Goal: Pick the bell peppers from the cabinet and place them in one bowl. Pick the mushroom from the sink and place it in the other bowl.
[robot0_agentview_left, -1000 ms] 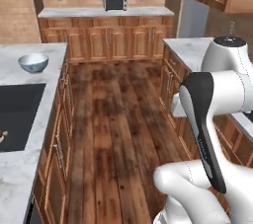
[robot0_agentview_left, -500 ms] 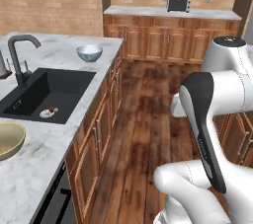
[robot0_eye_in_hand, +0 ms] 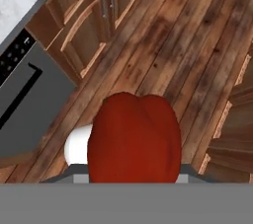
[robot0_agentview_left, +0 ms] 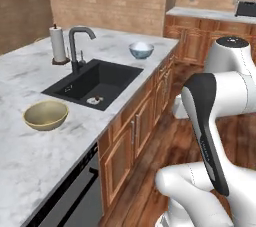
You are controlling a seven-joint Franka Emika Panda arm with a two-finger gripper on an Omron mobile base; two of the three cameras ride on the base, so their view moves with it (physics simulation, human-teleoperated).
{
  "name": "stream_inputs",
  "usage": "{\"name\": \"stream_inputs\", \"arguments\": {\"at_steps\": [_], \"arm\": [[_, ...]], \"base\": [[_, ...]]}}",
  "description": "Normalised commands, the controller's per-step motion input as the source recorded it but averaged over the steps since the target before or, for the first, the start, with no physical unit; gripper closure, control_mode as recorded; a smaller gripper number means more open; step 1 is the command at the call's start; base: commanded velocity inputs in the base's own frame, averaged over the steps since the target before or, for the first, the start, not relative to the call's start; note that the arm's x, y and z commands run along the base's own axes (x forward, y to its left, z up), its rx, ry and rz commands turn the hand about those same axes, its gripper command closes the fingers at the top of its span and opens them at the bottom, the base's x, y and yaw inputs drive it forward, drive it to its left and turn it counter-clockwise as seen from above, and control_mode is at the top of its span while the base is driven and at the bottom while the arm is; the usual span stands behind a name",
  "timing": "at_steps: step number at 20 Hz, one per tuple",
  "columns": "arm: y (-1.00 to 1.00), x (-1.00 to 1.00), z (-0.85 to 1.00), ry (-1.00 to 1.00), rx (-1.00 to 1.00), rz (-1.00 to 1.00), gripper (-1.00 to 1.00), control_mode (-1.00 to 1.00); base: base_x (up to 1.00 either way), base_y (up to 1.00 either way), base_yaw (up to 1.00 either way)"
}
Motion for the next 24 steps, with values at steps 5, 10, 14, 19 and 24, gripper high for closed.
{"name": "stream_inputs", "arguments": {"at_steps": [5,10,14,19,24], "arm": [[0.00,0.00,0.00,0.00,0.00,0.00,1.00,1.00],[0.00,0.00,0.00,0.00,0.00,0.00,1.00,1.00],[0.00,0.00,0.00,0.00,0.00,0.00,1.00,1.00],[0.00,0.00,0.00,0.00,0.00,0.00,1.00,1.00],[0.00,0.00,0.00,0.00,0.00,0.00,1.00,1.00]], "base": [[0.09,0.12,0.47],[0.12,0.11,0.49],[0.12,0.10,0.49],[0.26,0.05,0.48],[0.62,-0.11,0.35]]}}
